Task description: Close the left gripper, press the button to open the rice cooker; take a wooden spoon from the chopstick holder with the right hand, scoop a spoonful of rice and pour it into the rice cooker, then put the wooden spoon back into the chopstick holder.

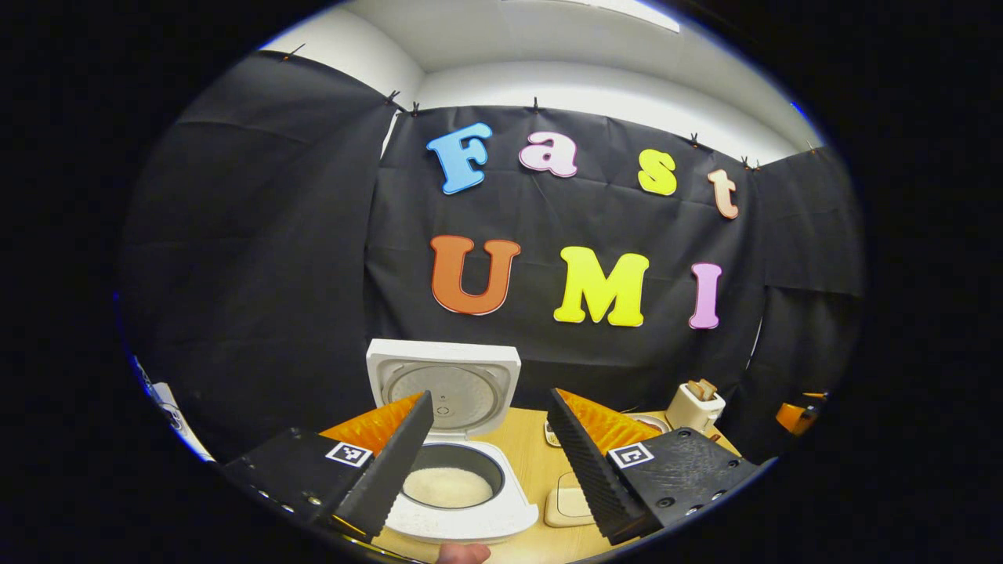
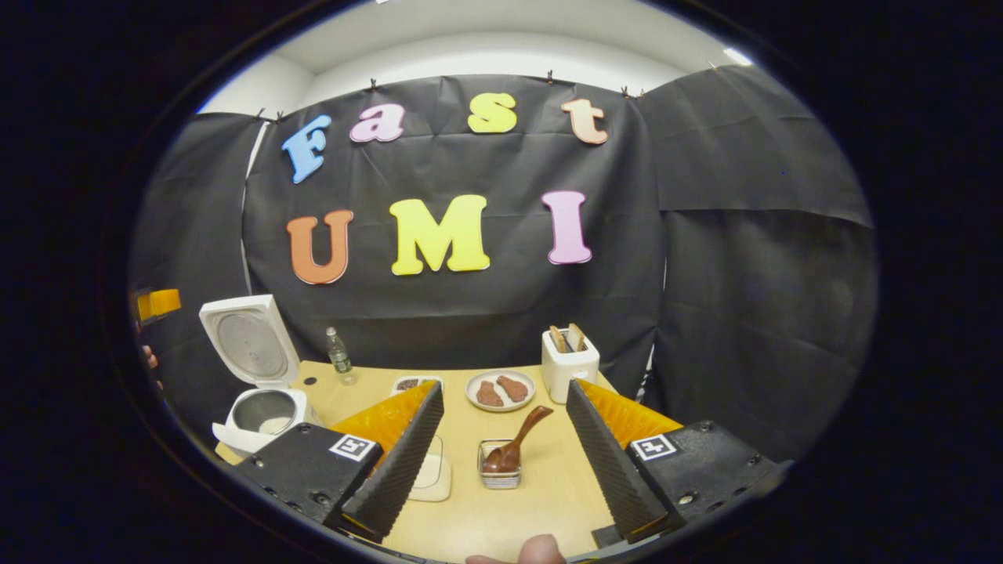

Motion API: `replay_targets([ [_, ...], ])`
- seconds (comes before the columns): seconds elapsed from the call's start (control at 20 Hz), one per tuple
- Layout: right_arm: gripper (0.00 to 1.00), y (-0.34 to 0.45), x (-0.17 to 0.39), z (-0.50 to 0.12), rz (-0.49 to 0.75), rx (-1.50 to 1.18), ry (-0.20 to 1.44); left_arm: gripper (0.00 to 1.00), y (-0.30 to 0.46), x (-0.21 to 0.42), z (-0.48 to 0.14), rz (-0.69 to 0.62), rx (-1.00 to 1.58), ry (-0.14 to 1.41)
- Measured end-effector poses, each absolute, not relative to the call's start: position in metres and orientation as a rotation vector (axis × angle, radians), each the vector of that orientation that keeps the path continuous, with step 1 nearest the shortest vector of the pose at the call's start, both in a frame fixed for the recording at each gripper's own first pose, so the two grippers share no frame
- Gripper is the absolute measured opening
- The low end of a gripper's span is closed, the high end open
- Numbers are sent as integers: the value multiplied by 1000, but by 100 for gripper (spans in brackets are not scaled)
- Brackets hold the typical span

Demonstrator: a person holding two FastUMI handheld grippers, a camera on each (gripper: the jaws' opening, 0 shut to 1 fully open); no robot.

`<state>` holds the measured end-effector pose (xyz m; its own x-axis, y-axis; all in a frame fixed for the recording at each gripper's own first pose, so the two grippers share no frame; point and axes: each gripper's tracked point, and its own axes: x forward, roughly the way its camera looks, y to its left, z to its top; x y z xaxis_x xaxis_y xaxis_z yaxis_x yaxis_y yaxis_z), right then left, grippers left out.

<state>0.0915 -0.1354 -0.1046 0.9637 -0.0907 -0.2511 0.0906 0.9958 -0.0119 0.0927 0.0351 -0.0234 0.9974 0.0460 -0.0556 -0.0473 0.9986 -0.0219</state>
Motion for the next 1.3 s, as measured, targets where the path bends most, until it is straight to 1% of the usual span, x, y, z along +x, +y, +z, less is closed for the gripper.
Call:
replay_targets([
  [0.15, 100, -138, 102, -118, -75, 19, 274, 94, 25, 84, -32, 39, 6, 70],
  [0.4, 100, -150, 135, -153, -48, 26, 311, 94, 6, 69, -28, 45, 0, 42],
  [0.55, 100, -158, 157, -189, -26, 30, 365, 94, -5, 68, -27, 56, -9, 33],
  [0.85, 100, -182, 198, -260, -19, 107, 473, 94, -15, 75, -30, 120, -37, 58],
  [0.9, 99, -185, 207, -271, -14, 133, 488, 94, -18, 77, -33, 128, -37, 65],
  [0.95, 94, -186, 216, -283, -10, 159, 510, 94, -23, 80, -35, 132, -37, 72],
  [1.0, 99, -187, 224, -295, -7, 184, 534, 94, -28, 81, -37, 135, -35, 80],
  [1.15, 93, -192, 244, -326, 2, 250, 599, 94, -43, 85, -42, 141, -19, 112],
  [1.2, 86, -193, 249, -336, 2, 275, 617, 94, -46, 85, -44, 142, -12, 119],
  [1.25, 89, -193, 253, -343, -1, 300, 632, 94, -48, 85, -46, 144, -5, 123],
  [1.3, 82, -194, 257, -350, -2, 320, 645, 94, -49, 85, -48, 149, 2, 132],
])
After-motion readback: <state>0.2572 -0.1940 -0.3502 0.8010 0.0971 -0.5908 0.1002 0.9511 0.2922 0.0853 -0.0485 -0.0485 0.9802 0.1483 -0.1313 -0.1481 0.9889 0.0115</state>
